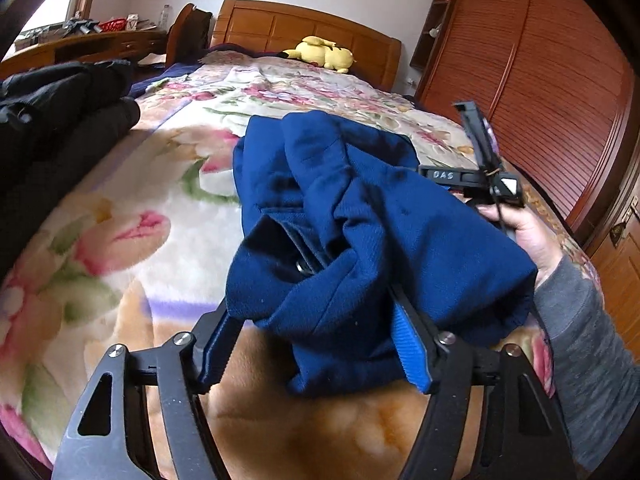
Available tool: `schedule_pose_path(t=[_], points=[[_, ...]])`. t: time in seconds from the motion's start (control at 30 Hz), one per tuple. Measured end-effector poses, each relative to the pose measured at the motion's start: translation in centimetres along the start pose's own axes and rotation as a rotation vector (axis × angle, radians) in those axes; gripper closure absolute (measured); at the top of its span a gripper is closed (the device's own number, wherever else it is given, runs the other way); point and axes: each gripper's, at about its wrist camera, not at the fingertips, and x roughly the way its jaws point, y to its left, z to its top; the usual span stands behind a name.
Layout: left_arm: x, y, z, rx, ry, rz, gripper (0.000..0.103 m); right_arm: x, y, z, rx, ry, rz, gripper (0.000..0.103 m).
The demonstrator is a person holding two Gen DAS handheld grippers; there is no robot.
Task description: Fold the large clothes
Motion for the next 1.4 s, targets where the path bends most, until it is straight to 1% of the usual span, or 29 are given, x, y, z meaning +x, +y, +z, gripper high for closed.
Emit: schedule_pose_path(t=[0.1, 0.2, 0.23, 0.27, 0.3, 0.33, 0.37, 0.4, 0.43, 0.47, 0.5, 0.53, 0.6, 0.67, 0.8, 0.9, 1.03, 1.13, 1.27, 1.4], points=[[0.2, 0.1, -0.5, -0.039, 0.018, -0.023, 0.042, 0.8, -1.0, 0.1, -0.005, 0.035, 0.035, 0.02], [0.3, 0.0, -0.7, -0.058, 0.034, -0.042, 0.048, 0.5, -1.4, 0.5, -0.003, 0.043, 0.051, 0.02], [0.3, -0.1, -0.9, -0.066, 0.038, -0.053, 0.053, 0.8, -1.6, 0.7, -0.001, 0.049, 0.06, 0.02], [0.3, -0.1, -0.9, -0.072, 0.038, -0.054, 0.054, 0.9, -1.8, 0.8, 0.003, 0.056, 0.076, 0.02], [0.2, -0.2, -1.1, -0.07, 0.034, -0.048, 0.054, 1.1, -1.9, 0.9, 0.008, 0.062, 0.094, 0.025], [0.1, -0.6, -1.2, -0.061, 0.032, -0.042, 0.057, 1.1, -2.1, 0.9, 0.012, 0.065, 0.118, 0.032], [0.1, -0.7, -1.0, -0.057, 0.033, -0.036, 0.059, 1.1, -2.2, 1.0, 0.013, 0.064, 0.138, 0.036], [0.2, -0.8, -0.9, -0.055, 0.033, -0.032, 0.06, 1.0, -2.2, 1.0, 0.011, 0.062, 0.16, 0.047], [0.2, -1.1, -0.9, -0.047, 0.039, -0.031, 0.064, 1.0, -2.2, 1.0, 0.006, 0.058, 0.181, 0.057], [0.2, -1.3, -0.9, -0.038, 0.04, -0.027, 0.069, 0.9, -2.3, 1.0, 0.0, 0.047, 0.189, 0.064], [0.0, -1.4, -0.8, -0.033, 0.039, -0.025, 0.072, 0.5, -2.3, 1.0, -0.003, 0.031, 0.186, 0.076], [-0.1, -1.6, -0.7, -0.029, 0.04, -0.021, 0.077, 0.3, -2.4, 0.9, -0.004, 0.012, 0.201, 0.085], [-0.7, -2.1, -0.5, -0.009, 0.029, -0.001, 0.082, -0.4, -2.7, 0.8, 0.001, -0.025, 0.229, 0.089], [-1.2, -2.7, -0.3, 0.011, 0.019, 0.018, 0.085, -1.3, -3.1, 0.8, 0.017, -0.071, 0.262, 0.091], [-2.4, -3.5, 0.1, 0.041, 0.001, 0.039, 0.088, -3.6, -4.3, 0.6, 0.058, -0.144, 0.284, 0.093], [-3.2, -4.2, 0.4, 0.065, -0.004, 0.052, 0.088, -5.6, -4.3, 0.3, 0.027, -0.2, 0.276, 0.094], [-4.0, -4.8, 0.8, 0.086, -0.023, 0.068, 0.088, -7.0, -4.6, -0.2, 0.005, -0.228, 0.286, 0.094], [-4.5, -5.1, 1.2, 0.104, -0.04, 0.072, 0.089, -7.1, -4.7, -0.5, -0.016, -0.237, 0.281, 0.095], [-5.1, -4.9, 1.7, 0.114, -0.064, 0.071, 0.089, -8.0, -3.9, -0.8, -0.05, -0.258, 0.262, 0.095], [-5.6, -4.3, 1.6, 0.121, -0.092, 0.06, 0.089, -9.0, -2.7, -1.0, -0.104, -0.274, 0.233, 0.095]])
